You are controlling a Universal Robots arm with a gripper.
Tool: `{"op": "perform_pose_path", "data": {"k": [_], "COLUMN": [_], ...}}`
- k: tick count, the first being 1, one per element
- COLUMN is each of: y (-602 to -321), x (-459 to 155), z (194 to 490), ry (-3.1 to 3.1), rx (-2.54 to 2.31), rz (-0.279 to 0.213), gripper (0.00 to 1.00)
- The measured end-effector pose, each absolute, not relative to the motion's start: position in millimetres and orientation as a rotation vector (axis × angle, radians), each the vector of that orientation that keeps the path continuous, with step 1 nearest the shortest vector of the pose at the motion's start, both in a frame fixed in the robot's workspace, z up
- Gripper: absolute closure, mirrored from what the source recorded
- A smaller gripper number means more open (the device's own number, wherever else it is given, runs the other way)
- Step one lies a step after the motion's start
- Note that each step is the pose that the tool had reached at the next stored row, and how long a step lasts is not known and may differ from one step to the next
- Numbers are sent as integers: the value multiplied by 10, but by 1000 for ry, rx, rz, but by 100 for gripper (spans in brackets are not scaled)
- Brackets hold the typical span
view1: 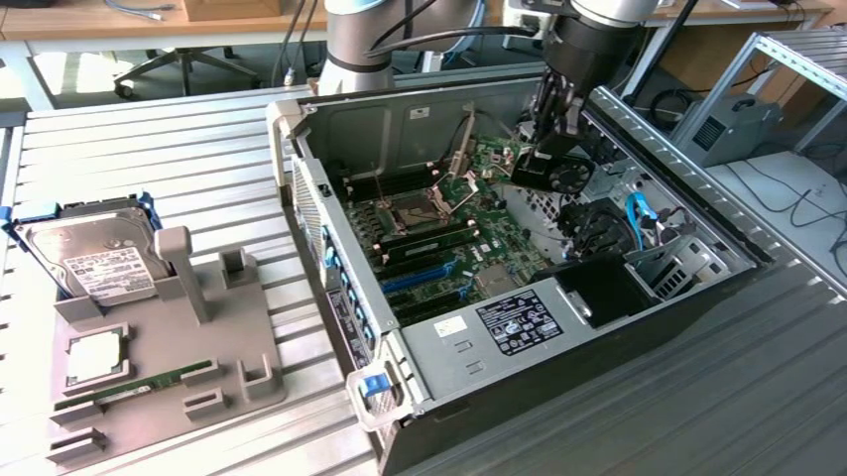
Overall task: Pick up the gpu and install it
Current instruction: 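Insert the gpu into the slot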
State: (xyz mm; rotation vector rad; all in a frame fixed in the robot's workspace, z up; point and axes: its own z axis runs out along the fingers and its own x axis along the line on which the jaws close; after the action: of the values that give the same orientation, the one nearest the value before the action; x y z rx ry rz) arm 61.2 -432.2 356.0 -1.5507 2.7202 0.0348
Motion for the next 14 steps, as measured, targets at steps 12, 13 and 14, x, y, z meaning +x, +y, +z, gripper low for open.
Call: {"op": "perform_pose_path", "data": {"k": [12,13,14], "y": [-4322,-4322,-4322], "x": [612,612,612], "z": [3560,3560,3560], "ry": [2695,2693,2691], "rx": [-1596,-1599,-1602], "rz": [35,35,35], "gripper": [73,73,73]}}
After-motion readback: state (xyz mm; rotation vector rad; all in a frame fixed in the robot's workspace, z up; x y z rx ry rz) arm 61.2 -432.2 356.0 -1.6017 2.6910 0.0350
